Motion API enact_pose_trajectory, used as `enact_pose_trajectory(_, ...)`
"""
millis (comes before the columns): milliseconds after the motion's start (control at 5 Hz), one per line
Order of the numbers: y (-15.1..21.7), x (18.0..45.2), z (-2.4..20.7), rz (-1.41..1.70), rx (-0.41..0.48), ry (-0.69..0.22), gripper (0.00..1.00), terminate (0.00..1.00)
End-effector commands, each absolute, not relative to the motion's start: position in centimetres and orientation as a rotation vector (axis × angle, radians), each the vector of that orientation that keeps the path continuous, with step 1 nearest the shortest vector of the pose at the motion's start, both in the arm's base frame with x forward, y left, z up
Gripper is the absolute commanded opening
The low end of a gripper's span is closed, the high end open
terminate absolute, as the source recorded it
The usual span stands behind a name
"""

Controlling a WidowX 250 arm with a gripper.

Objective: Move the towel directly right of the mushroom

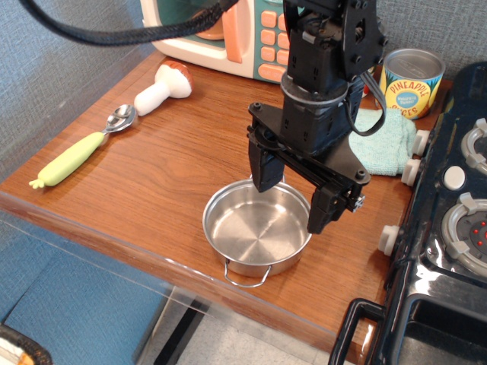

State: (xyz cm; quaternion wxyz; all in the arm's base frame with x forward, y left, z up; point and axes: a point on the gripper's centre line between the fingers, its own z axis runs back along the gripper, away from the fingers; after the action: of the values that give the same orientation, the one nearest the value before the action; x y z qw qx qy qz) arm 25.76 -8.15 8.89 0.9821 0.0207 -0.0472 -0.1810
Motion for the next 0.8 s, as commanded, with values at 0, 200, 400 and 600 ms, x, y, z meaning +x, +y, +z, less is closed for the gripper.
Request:
enact_pose_trajectory(0, -8.2, 25.8, 8.9, -0.364, 0.042, -0.095, 1.00, 0.00)
enact_pose_trajectory(200, -8.1, 29.5, 8.5, -0.301, 0.017, -0.119, 1.00, 0.00)
enact_pose_trajectory(400, -8.3, 33.5, 8.3, -0.251, -0.003, -0.152, 1.00, 0.00)
enact_pose_trajectory(600, -8.8, 37.3, 8.1, -0.199, -0.014, -0.200, 1.00, 0.00)
